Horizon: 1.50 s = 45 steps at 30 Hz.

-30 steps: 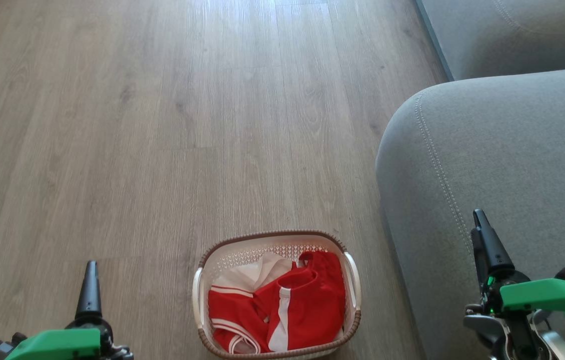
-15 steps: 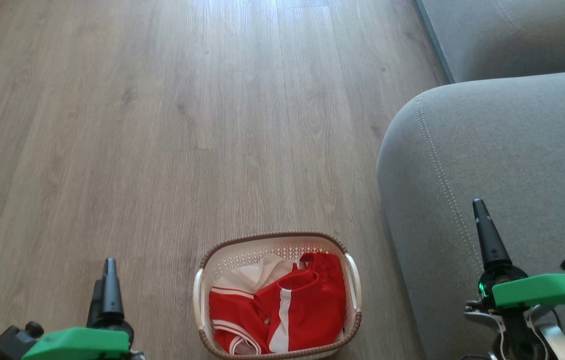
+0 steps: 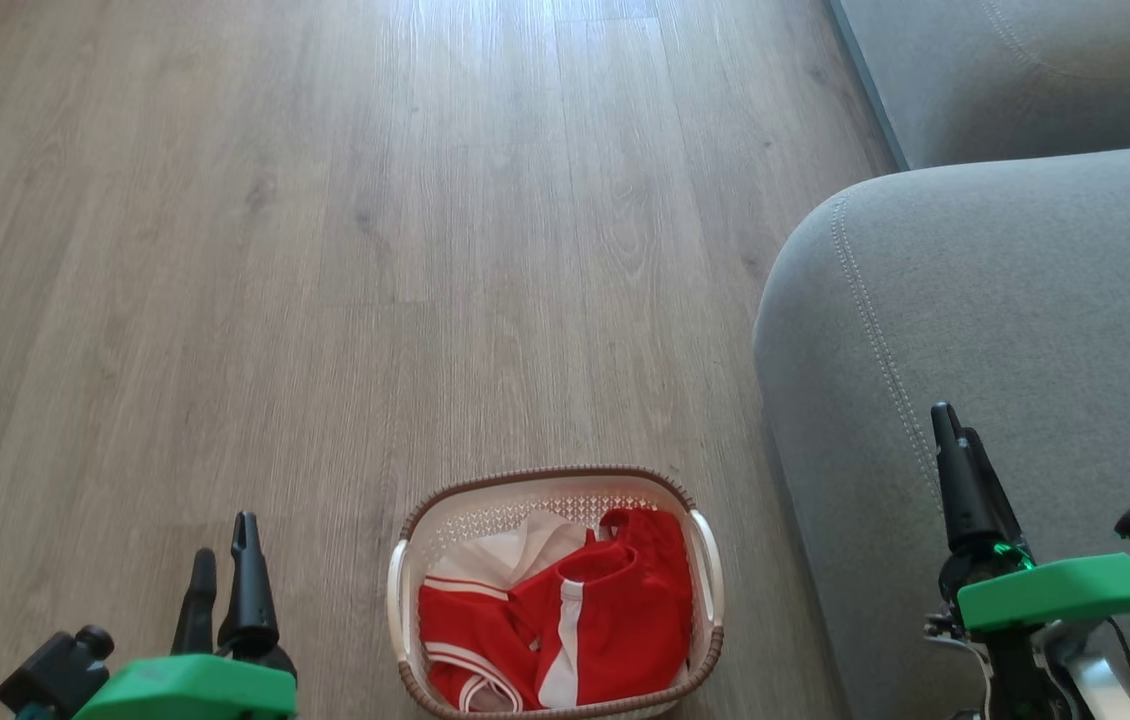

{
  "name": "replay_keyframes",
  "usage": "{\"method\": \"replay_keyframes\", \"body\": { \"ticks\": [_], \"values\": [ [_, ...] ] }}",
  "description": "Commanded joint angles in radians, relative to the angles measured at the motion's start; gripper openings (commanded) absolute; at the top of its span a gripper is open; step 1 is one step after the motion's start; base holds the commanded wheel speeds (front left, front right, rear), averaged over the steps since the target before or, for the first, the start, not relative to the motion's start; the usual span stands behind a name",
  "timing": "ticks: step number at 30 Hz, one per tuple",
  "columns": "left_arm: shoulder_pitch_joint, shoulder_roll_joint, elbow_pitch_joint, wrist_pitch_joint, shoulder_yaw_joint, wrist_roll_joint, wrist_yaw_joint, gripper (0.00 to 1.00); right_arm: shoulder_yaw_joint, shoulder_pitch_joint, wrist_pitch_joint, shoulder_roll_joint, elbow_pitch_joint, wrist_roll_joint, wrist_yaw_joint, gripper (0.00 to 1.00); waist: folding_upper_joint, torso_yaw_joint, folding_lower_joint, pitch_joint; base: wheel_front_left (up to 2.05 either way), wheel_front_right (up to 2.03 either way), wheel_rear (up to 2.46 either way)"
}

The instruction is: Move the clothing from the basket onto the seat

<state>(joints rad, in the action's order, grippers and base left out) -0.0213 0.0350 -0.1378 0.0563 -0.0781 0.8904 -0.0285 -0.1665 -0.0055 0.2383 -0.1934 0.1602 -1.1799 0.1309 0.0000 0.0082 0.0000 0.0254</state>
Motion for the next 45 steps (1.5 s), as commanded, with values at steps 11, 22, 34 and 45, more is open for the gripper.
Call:
{"method": "replay_keyframes", "body": {
  "ticks": [11, 22, 34, 45],
  "values": [
    [-0.002, 0.031, 0.03, 0.045, -0.015, -0.191, -0.024, 1.0, 0.023, -0.006, 0.01, 0.018, -0.019, 0.209, 0.0, 1.0, 0.0, 0.002, 0.0, 0.005, 0.0, 0.0, 0.0],
    [-0.007, 0.045, 0.019, 0.078, -0.051, -0.34, -0.046, 1.0, 0.051, -0.001, 0.013, 0.044, -0.018, 0.392, 0.0, 1.0, 0.0, 0.003, 0.0, 0.009, 0.0, 0.0, 0.0],
    [-0.016, 0.058, 0.015, 0.116, -0.083, -0.497, -0.074, 1.0, 0.088, 0.007, 0.016, 0.074, -0.014, 0.587, 0.0, 1.0, 0.0, 0.004, 0.0, 0.009, 0.0, 0.0, 0.0],
    [-0.03, 0.062, 0.007, 0.149, -0.106, -0.62, -0.092, 1.0, 0.116, 0.016, 0.019, 0.099, 0.0, 0.747, 0.0, 1.0, 0.0, 0.004, 0.0, 0.016, 0.0, 0.0, 0.0]
  ]
}}
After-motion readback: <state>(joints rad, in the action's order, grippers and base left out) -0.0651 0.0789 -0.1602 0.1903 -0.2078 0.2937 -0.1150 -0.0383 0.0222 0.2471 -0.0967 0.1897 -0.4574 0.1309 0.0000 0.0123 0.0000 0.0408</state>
